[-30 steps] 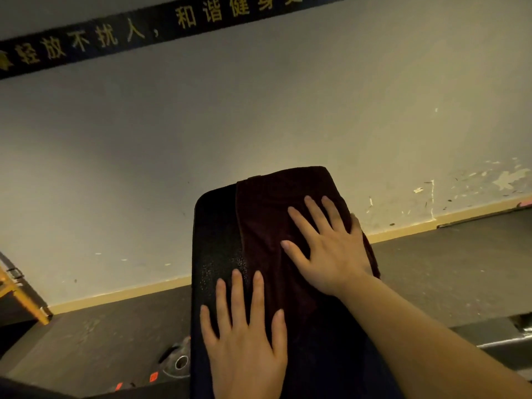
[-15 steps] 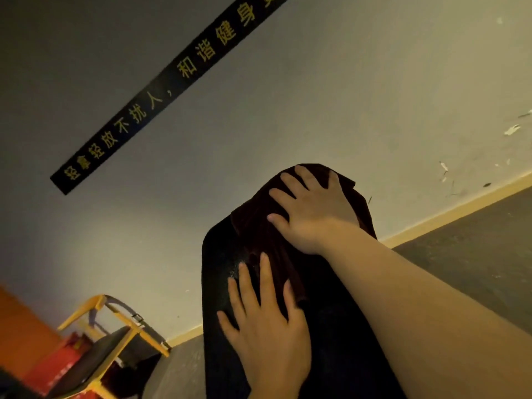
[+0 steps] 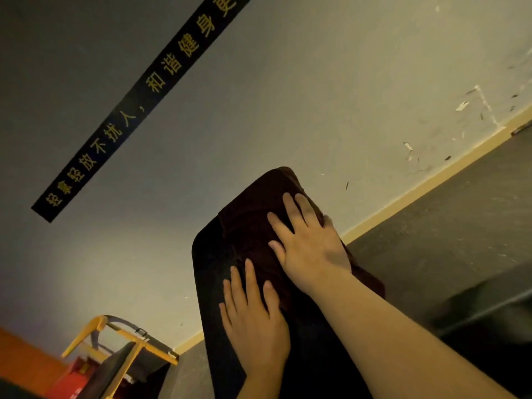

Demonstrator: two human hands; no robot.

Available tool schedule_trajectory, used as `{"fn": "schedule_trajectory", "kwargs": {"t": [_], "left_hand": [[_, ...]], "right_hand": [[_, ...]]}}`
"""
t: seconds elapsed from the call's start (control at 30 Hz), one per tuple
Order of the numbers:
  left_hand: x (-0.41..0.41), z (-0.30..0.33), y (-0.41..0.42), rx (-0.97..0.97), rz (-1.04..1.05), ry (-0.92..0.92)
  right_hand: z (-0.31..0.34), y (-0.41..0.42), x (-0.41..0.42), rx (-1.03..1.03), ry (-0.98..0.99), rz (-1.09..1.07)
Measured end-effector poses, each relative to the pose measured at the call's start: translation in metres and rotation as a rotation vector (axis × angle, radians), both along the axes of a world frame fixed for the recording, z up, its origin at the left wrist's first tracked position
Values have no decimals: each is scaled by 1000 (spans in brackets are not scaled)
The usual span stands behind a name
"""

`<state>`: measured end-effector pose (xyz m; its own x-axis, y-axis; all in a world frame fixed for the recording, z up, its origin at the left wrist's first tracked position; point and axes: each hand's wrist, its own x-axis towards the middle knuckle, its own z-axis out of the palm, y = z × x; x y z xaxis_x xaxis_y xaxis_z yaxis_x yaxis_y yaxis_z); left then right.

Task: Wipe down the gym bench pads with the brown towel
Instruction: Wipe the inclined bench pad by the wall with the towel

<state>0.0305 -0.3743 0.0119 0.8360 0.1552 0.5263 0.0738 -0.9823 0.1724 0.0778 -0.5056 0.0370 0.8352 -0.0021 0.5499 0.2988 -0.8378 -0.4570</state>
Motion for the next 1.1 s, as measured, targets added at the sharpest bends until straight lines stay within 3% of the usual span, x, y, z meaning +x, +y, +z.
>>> {"fn": "schedule_trajectory", "kwargs": {"t": [0.1,0.3,0.43,0.6,0.8,0.87,1.1], "left_hand": [[-23,-18,-4,-18,-32,-20],[-47,-48,-2,-25,-73,-66],[-42,-49,-4,-6,-110,-154],[-48,-55,-2,-128,-163,-202],[-14,-61,14,307,-218,-456],[-8,-62,18,416,-213,-465],[-15,-67,18,332,-185,-325]], "right_hand": [[-24,0,-26,86,-7,-105],[-52,3,-55,20,8,-161],[-38,-2,-53,-3,22,-142],[-14,-1,-30,-23,74,-130],[26,7,31,22,17,-202],[33,9,47,33,0,-217],[26,22,46,4,-7,-314]]}}
